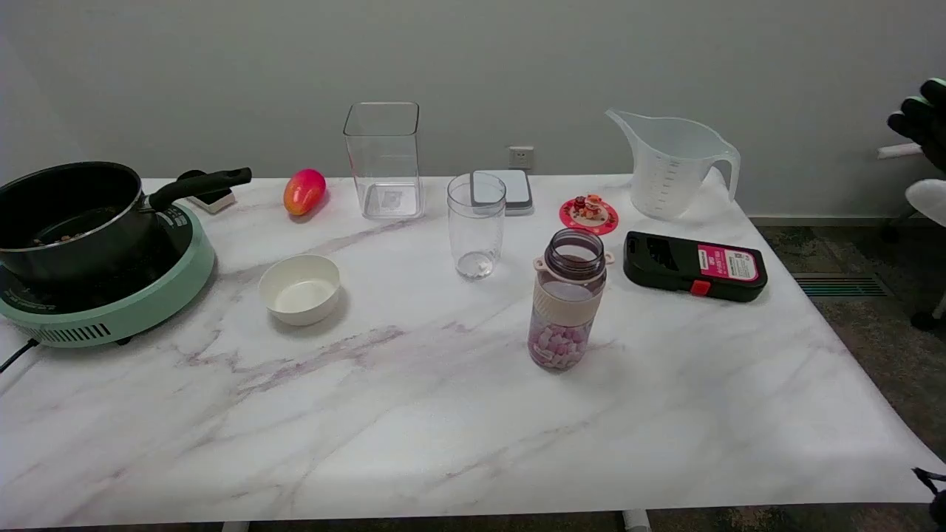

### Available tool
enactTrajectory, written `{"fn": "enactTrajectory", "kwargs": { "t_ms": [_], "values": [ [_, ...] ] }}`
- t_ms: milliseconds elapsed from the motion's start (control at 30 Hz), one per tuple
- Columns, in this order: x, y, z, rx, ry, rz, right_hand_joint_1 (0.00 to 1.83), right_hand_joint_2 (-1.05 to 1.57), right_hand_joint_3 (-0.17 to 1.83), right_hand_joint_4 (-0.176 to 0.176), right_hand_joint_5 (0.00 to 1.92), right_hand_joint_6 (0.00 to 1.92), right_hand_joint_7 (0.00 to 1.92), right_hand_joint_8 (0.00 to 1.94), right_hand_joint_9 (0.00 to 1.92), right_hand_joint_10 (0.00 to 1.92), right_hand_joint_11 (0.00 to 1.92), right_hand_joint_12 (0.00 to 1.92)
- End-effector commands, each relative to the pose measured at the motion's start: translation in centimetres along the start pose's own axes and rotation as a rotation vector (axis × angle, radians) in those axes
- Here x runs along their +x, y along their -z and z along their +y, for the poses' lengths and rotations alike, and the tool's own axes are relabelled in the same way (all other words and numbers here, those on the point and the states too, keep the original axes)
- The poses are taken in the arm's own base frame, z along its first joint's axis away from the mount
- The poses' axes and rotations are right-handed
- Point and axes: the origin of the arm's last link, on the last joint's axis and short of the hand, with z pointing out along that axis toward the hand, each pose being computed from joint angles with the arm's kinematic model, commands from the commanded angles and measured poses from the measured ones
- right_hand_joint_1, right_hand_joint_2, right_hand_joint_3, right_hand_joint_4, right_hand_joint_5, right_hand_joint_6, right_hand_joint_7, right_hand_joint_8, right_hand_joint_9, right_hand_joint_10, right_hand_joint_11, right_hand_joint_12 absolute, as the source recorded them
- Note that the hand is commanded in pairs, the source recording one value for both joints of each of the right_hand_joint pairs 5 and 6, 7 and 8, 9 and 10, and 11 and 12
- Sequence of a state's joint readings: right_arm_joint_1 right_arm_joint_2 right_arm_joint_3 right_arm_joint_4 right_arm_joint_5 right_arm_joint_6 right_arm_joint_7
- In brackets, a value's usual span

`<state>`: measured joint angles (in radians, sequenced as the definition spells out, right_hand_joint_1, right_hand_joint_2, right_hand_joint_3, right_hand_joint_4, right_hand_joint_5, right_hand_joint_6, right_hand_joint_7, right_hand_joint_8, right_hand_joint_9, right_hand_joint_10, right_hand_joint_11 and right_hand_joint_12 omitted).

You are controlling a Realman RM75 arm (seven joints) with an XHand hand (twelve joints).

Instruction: Pick up the bottle.

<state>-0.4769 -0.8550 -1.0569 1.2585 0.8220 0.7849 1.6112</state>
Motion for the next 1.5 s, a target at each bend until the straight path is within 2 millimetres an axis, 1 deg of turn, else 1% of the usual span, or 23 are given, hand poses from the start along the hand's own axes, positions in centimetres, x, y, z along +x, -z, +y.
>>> {"fn": "enactTrajectory", "kwargs": {
  "t_ms": [33,67,100,133,167,233,300,400,500,600,767,867,933,1000,1033,1067,1100,1133,1167,1200,1300,1367,1500],
  "values": [
    [-8.0,0.1,-0.1,0.089,-0.478,-0.052,1.20,-0.38,0.89,0.000,0.21,0.21,0.51,0.51,0.60,0.60,0.64,0.64],
    [-8.4,0.3,-0.2,0.102,-0.528,-0.040,1.20,-0.36,0.92,0.000,0.23,0.23,0.55,0.55,0.64,0.64,0.67,0.67],
    [-9.2,0.6,-0.3,0.106,-0.585,-0.037,1.18,-0.29,0.97,0.000,0.31,0.31,0.64,0.64,0.70,0.70,0.70,0.70],
    [-9.9,0.8,-0.4,0.101,-0.611,-0.043,1.17,-0.19,0.98,0.000,0.48,0.48,0.78,0.78,0.77,0.77,0.74,0.74],
    [-10.5,1.1,-0.3,0.084,-0.627,-0.054,1.16,-0.10,0.94,0.000,0.62,0.62,0.95,0.95,0.84,0.84,0.78,0.78],
    [-11.8,2.1,0.9,0.019,-0.649,-0.077,1.16,-0.04,0.89,0.000,0.70,0.70,1.06,1.06,0.93,0.93,0.83,0.83],
    [-12.8,3.3,2.6,-0.046,-0.659,-0.083,1.16,-0.02,0.89,0.000,0.73,0.73,1.08,1.08,0.96,0.96,0.84,0.84],
    [-13.4,4.2,3.3,-0.058,-0.670,-0.077,1.15,0.01,0.90,0.000,0.77,0.77,1.11,1.11,0.97,0.97,0.84,0.84],
    [-12.9,4.3,2.9,-0.011,-0.674,-0.054,1.14,0.04,0.90,0.000,0.79,0.79,1.13,1.13,0.97,0.97,0.85,0.85],
    [-12.4,4.3,2.6,0.016,-0.668,-0.041,1.14,0.07,0.91,0.000,0.79,0.79,1.12,1.12,0.93,0.93,0.85,0.85],
    [-12.9,4.5,2.3,0.023,-0.698,-0.060,1.13,0.08,0.96,0.000,0.80,0.80,1.05,1.05,0.86,0.86,0.83,0.83],
    [-13.4,4.9,2.4,0.023,-0.703,-0.076,1.13,0.05,0.99,0.000,0.78,0.78,1.01,1.01,0.85,0.85,0.82,0.82],
    [-13.9,5.3,2.7,0.009,-0.667,-0.112,1.12,0.01,1.03,0.000,0.75,0.75,0.95,0.95,0.83,0.83,0.81,0.81],
    [-14.3,5.7,3.5,-0.024,-0.605,-0.167,1.12,-0.08,1.07,0.000,0.65,0.65,0.81,0.81,0.79,0.79,0.81,0.81],
    [-14.6,6.0,3.8,-0.041,-0.579,-0.200,1.12,-0.12,1.09,0.000,0.58,0.58,0.78,0.78,0.78,0.78,0.80,0.80],
    [-15.0,6.2,4.1,-0.057,-0.555,-0.231,1.12,-0.16,1.10,0.000,0.48,0.48,0.75,0.75,0.75,0.75,0.78,0.78],
    [-15.3,6.4,4.4,-0.080,-0.529,-0.260,1.12,-0.22,1.10,0.000,0.32,0.32,0.67,0.67,0.69,0.69,0.72,0.72],
    [-16.0,6.7,5.0,-0.121,-0.492,-0.298,1.11,-0.24,1.06,0.000,0.24,0.24,0.63,0.63,0.65,0.65,0.66,0.66],
    [-16.5,7.0,5.5,-0.159,-0.459,-0.330,1.11,-0.25,1.02,0.000,0.21,0.21,0.61,0.61,0.63,0.63,0.64,0.64],
    [-17.2,7.2,5.9,-0.197,-0.411,-0.363,1.11,-0.25,1.02,0.000,0.20,0.20,0.61,0.61,0.62,0.62,0.63,0.63],
    [-18.7,7.5,7.2,-0.276,-0.245,-0.426,1.09,-0.29,0.97,0.000,0.11,0.11,0.55,0.55,0.51,0.51,0.47,0.47],
    [-19.2,7.0,7.6,-0.270,-0.138,-0.422,1.09,-0.30,0.97,0.000,0.11,0.11,0.54,0.54,0.51,0.51,0.46,0.46],
    [-20.3,6.2,7.8,-0.217,-0.039,-0.411,1.11,-0.37,0.92,0.000,0.13,0.13,0.55,0.55,0.51,0.51,0.49,0.49]
  ]
}}
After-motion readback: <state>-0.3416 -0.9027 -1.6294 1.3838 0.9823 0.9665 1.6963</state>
